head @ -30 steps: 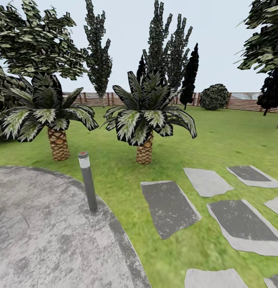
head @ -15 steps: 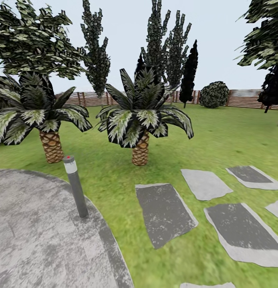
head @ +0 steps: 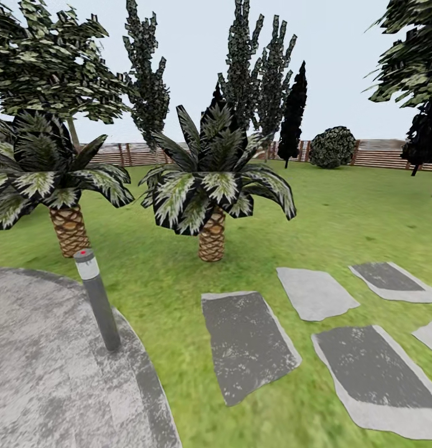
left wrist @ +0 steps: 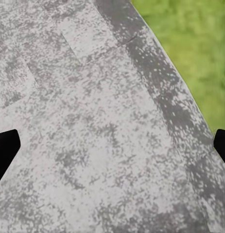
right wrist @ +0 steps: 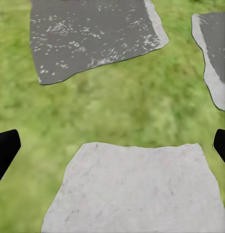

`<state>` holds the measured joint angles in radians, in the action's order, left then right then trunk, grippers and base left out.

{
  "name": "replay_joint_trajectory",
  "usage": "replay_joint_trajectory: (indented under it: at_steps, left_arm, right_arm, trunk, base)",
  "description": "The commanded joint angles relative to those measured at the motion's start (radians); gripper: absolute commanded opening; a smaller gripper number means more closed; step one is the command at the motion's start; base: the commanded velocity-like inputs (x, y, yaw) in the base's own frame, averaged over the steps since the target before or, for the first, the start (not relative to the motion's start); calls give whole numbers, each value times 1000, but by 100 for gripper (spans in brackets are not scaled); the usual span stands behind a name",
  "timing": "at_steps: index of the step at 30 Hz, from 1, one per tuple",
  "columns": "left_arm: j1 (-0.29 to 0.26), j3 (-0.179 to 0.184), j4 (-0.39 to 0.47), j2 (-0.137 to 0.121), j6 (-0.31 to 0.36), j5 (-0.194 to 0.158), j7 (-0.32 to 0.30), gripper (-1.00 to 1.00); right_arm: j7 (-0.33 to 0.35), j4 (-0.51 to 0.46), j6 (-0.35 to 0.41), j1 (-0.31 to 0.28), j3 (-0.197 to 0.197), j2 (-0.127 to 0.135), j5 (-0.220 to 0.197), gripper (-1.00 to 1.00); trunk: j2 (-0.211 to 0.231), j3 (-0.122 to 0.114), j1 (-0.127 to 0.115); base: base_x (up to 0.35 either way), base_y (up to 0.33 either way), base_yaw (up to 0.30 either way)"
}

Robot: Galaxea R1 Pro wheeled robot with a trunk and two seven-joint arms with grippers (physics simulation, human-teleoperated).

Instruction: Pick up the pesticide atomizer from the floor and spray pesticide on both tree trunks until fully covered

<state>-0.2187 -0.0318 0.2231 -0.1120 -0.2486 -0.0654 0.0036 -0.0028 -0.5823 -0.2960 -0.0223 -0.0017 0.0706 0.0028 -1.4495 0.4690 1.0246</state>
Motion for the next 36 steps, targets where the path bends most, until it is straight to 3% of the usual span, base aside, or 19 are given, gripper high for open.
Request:
replay_joint_trajectory:
  at_steps: [1,26,36]
  left_arm:
    - [-1,0,-1,0,-3,-7,-1,100]
    - [0,0,-1,0,-3,-7,-1,100]
    - [-1,0,-1,0,-3,-7,-1,100]
  right_arm:
    - [0,1,-3,-1,0,0,0,100]
    - [0,1,-3,-1,0,0,0,100]
    - [0,1,-3,-1,0,0,0,100]
  trunk:
    - [0,1,0]
    - [0,1,0]
    - [0,1,0]
  base:
    - [251,-235,0]
    - [251,-235,-2]
    - [251,-235,-199]
